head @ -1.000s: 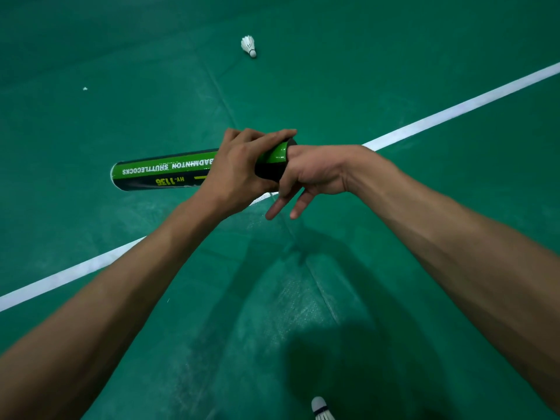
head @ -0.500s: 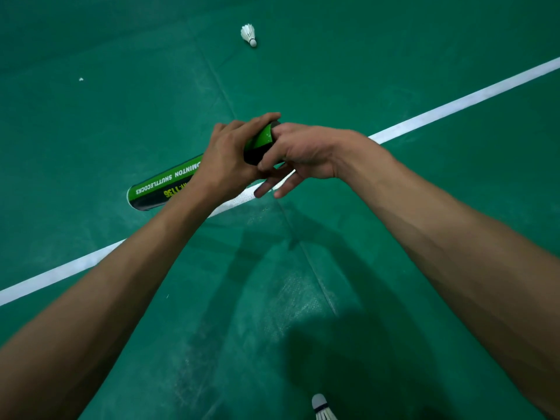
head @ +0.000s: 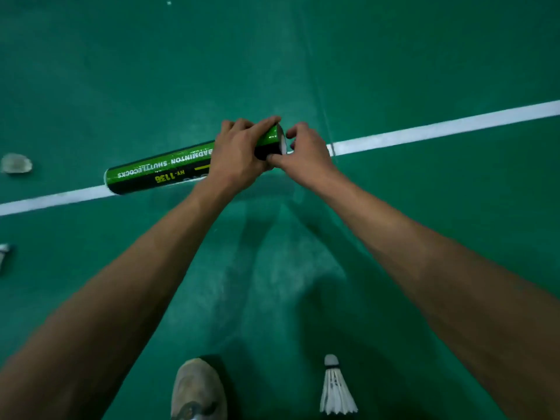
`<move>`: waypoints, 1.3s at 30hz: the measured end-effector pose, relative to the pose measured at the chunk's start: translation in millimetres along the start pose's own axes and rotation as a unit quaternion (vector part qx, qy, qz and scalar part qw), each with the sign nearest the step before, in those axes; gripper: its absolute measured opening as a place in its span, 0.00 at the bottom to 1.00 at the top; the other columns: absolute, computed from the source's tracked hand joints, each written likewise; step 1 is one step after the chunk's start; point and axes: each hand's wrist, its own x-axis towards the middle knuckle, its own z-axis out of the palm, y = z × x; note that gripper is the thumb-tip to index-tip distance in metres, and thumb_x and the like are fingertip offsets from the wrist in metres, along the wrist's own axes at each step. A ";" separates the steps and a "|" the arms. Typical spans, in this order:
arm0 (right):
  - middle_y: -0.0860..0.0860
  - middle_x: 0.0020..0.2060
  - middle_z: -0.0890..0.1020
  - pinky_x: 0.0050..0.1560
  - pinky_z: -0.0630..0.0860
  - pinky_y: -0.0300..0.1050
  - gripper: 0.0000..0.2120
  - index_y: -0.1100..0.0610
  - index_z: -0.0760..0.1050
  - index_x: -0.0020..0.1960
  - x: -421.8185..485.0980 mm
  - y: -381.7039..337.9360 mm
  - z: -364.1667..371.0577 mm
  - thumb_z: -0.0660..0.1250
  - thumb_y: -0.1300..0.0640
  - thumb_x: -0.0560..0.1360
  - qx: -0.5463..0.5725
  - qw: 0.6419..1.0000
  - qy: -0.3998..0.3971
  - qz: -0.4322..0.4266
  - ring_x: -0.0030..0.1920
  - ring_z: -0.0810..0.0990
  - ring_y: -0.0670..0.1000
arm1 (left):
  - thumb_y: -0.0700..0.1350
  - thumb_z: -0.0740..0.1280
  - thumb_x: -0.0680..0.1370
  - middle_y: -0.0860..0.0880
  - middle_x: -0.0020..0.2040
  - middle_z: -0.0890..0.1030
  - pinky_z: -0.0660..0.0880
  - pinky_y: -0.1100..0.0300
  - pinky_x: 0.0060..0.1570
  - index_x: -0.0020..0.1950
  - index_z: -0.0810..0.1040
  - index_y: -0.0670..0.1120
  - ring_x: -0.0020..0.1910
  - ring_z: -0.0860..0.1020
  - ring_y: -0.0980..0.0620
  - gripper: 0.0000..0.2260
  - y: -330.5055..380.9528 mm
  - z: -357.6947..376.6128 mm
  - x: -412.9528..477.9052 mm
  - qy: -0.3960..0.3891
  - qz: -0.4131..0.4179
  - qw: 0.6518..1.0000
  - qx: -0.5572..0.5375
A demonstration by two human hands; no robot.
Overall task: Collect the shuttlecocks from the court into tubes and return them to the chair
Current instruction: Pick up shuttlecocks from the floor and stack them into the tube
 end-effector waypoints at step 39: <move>0.53 0.51 0.85 0.54 0.77 0.50 0.19 0.56 0.81 0.56 -208.6 -73.0 173.3 0.79 0.48 0.69 -0.278 0.881 -0.319 -0.211 0.52 0.82 0.55 | 0.59 0.77 0.69 0.40 0.58 0.82 0.75 0.49 0.52 0.76 0.69 0.62 0.57 0.77 0.34 0.36 -85.7 -30.0 -348.4 -0.055 -0.241 0.969 0.022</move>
